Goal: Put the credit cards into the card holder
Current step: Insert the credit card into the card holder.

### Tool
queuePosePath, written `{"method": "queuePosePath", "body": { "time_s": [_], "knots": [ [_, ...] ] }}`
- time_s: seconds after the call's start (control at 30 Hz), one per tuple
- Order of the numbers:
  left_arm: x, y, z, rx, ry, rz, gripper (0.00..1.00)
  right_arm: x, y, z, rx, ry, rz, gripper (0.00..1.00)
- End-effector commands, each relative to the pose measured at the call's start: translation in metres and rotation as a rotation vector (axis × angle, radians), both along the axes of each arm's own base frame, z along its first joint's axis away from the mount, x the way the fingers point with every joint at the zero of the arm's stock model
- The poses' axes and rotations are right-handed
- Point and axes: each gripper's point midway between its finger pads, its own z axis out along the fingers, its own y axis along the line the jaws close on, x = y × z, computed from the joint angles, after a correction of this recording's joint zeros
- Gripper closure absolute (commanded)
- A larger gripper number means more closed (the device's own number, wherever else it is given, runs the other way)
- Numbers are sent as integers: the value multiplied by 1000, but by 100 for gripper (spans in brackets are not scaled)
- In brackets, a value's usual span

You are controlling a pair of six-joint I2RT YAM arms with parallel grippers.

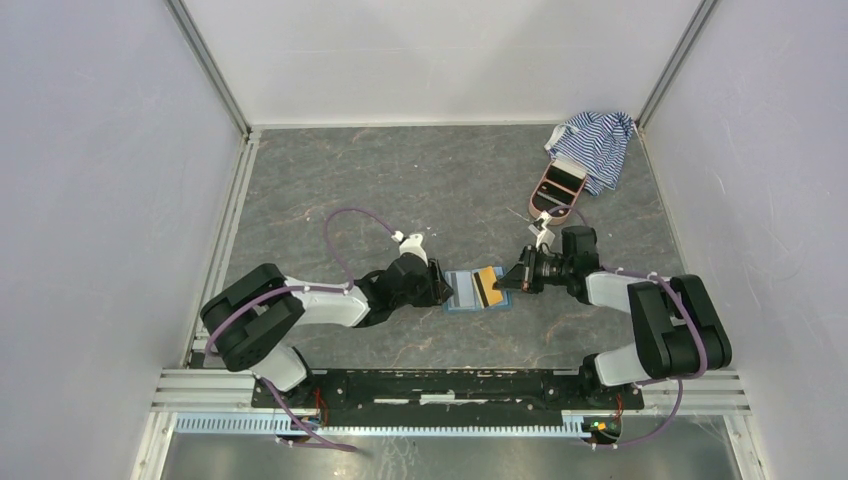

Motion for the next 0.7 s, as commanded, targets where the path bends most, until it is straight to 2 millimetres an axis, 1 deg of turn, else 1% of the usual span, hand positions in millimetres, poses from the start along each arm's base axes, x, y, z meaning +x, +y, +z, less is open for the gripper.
{"method": "queuePosePath", "body": {
  "time_s": [0.0,0.13,0.33,0.53,0.67],
  "knots": [
    [-13,18,-32,130,57,-28,48,3,2,2,19,-12,3,100],
    [-14,17,-33,129,61,-28,48,0,2,-8,10,27,5,100],
    [-14,16,-32,128,61,-31,48,-1,0,-18,-5,61,2,100],
    [-15,14,-35,131,68,-45,49,-2,0,-20,-8,74,1,100],
    [-14,13,-36,135,71,-51,51,-1,1,-22,-8,89,5,100]
  ]
}}
